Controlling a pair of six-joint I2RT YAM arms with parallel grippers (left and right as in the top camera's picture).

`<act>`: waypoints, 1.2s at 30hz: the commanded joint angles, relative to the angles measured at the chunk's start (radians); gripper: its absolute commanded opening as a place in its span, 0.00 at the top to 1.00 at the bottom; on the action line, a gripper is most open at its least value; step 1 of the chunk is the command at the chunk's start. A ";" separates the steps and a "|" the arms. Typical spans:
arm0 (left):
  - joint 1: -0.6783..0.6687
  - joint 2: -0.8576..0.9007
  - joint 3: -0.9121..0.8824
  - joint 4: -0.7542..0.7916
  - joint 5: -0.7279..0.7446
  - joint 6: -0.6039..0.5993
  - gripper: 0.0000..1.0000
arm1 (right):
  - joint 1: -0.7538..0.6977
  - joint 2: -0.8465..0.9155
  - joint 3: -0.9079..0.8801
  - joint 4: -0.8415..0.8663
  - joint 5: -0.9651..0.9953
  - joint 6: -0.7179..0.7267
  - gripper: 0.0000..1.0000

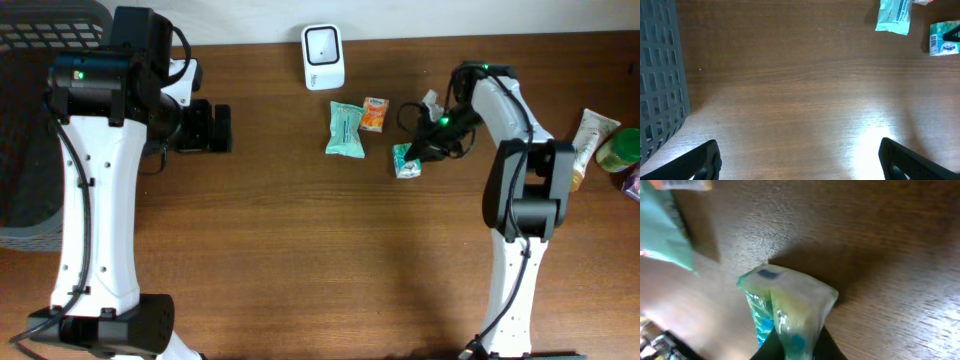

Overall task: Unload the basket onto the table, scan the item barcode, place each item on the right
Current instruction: 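Reach the right gripper to the green tissue pack and grasp it, then lift the green tissue pack to the scanner with the right gripper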

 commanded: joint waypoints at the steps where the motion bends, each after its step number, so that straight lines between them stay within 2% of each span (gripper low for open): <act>1: 0.000 -0.003 0.001 -0.001 0.000 0.016 0.01 | 0.056 0.010 -0.001 0.019 0.155 0.087 0.96; 3: 0.000 -0.003 0.001 -0.001 0.001 0.016 0.01 | 0.081 0.010 0.002 0.019 0.005 0.074 0.96; 6: 0.000 -0.003 0.001 -0.001 0.001 0.016 0.01 | 0.090 0.008 0.059 -0.001 -0.454 -0.037 0.96; 10: 0.000 -0.003 0.001 -0.001 0.000 0.016 0.01 | 0.090 0.008 0.124 0.006 -0.737 -0.037 0.96; 12: 0.000 -0.003 0.001 -0.001 0.001 0.016 0.01 | 0.091 0.008 0.127 0.066 -0.896 -0.036 0.96; 13: 0.000 -0.003 0.001 -0.001 0.000 0.016 0.01 | 0.095 0.008 0.127 0.152 -1.037 -0.018 0.96; 23: 0.000 -0.003 0.001 -0.001 0.000 0.016 0.01 | 0.175 0.007 0.134 0.742 -1.037 0.352 0.96; 27: 0.000 -0.003 0.001 -0.001 0.001 0.016 0.01 | 0.202 0.007 0.134 0.927 -1.037 0.395 0.96; 36: 0.000 -0.003 0.001 -0.001 0.001 0.016 0.01 | 0.208 0.007 0.134 0.949 -1.037 0.395 0.96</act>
